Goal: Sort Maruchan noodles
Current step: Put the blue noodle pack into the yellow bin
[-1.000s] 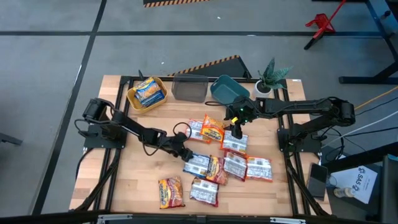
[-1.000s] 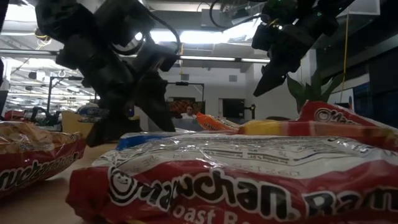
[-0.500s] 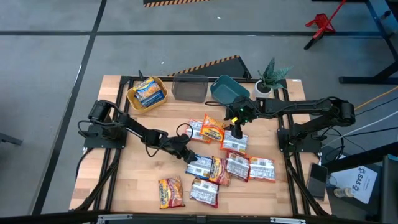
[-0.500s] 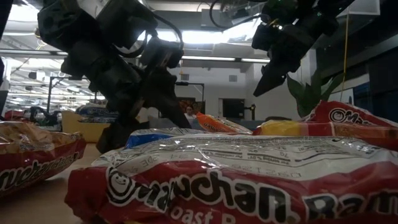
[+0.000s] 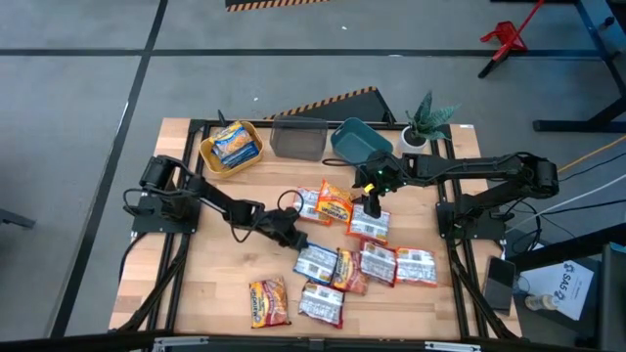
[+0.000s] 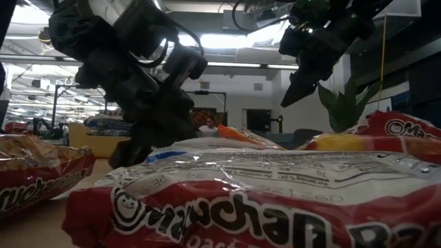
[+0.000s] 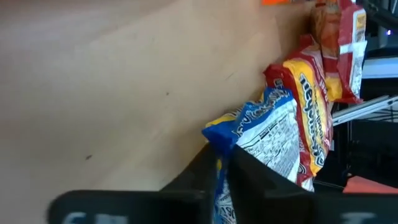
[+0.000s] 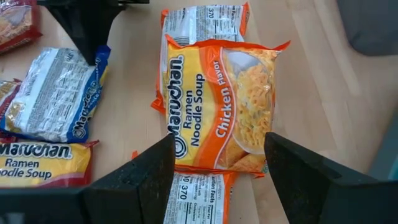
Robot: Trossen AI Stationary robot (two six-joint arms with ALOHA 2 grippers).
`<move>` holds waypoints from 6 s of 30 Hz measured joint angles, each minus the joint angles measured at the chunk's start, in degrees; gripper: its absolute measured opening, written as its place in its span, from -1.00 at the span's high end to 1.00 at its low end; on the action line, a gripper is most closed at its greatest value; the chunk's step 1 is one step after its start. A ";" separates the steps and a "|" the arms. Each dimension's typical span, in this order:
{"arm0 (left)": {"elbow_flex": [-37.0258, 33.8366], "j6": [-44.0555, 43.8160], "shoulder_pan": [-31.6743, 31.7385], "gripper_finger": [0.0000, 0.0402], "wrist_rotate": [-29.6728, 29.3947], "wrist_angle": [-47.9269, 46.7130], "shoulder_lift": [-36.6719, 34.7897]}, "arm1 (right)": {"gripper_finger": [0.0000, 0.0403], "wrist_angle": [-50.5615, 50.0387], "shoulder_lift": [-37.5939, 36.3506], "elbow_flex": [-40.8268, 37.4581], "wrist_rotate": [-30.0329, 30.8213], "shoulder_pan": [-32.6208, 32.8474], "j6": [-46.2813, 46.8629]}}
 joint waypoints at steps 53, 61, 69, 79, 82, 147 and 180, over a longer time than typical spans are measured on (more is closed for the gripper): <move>-0.07 7.97 13.84 1.00 -27.29 -50.72 -57.74 | -0.16 1.67 0.00 0.00 2.16 0.00 1.55; -0.07 8.15 15.07 1.00 -42.78 -55.35 -67.62 | -0.16 1.70 0.00 0.00 2.17 0.02 1.55; -0.04 13.10 15.04 1.00 -53.87 -55.63 -73.98 | -0.16 1.71 0.00 0.00 2.19 0.01 1.55; -0.04 13.79 17.37 1.00 -58.21 -55.56 -74.74 | -0.16 1.71 0.00 0.00 3.70 0.00 1.57; -0.04 12.61 20.03 1.00 -56.01 -55.43 -74.74 | -0.16 1.71 0.00 0.00 4.44 0.01 1.55; 3.48 -10.76 31.65 1.00 -46.10 -98.75 -80.88 | -0.16 1.78 0.00 0.00 7.30 0.02 3.07; 0.59 -18.84 31.65 1.00 -44.10 -99.40 -75.05 | -0.16 1.82 0.00 0.00 9.68 0.02 2.64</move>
